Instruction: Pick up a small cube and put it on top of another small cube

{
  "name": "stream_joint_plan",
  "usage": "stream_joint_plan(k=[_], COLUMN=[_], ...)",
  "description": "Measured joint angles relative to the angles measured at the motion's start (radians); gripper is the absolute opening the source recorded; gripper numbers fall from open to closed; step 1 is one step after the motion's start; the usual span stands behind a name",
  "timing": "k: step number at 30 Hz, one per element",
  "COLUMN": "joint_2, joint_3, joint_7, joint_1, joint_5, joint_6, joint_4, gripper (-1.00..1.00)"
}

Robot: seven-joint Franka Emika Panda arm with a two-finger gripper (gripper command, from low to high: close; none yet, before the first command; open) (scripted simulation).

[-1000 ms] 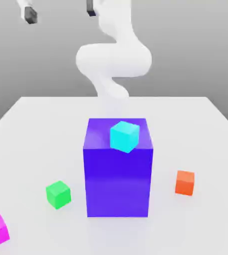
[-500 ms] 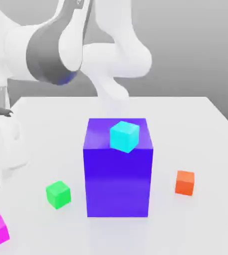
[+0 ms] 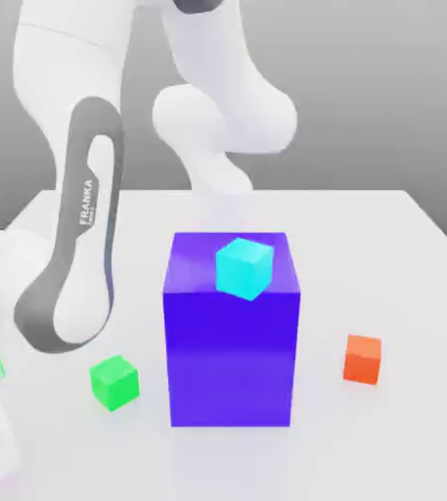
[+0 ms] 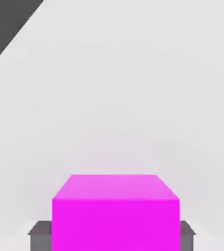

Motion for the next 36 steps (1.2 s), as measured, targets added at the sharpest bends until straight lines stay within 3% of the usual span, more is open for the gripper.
stream_joint_plan(k=[7, 14, 22, 25, 29, 30, 36], joint_2=[-0.151, -0.392, -0.679, -0.630, -0.489, -0.463, -0.450], joint_3=[-0.054, -0.068, -0.027, -0.023, -0.009, 0.006, 0.012], joint_7=[0.055, 0.175, 0.431, 0.443, 0.375, 0.359, 0.350], joint_1=[0.043, 0.099, 0.081, 0.083, 0.098, 0.087, 0.084], joint_5=[-0.066, -0.122, -0.348, -0.348, -0.249, -0.227, -0.214], joint_6=[-0.100, -0.094, -0.070, 0.006, 0.141, 0.165, 0.177], joint_4=[-0.051, -0.294, -0.583, -0.610, -0.607, -0.606, -0.605], gripper=[-1.00, -1.00, -1.00, -1.00, -1.00, 1.00, 1.00])
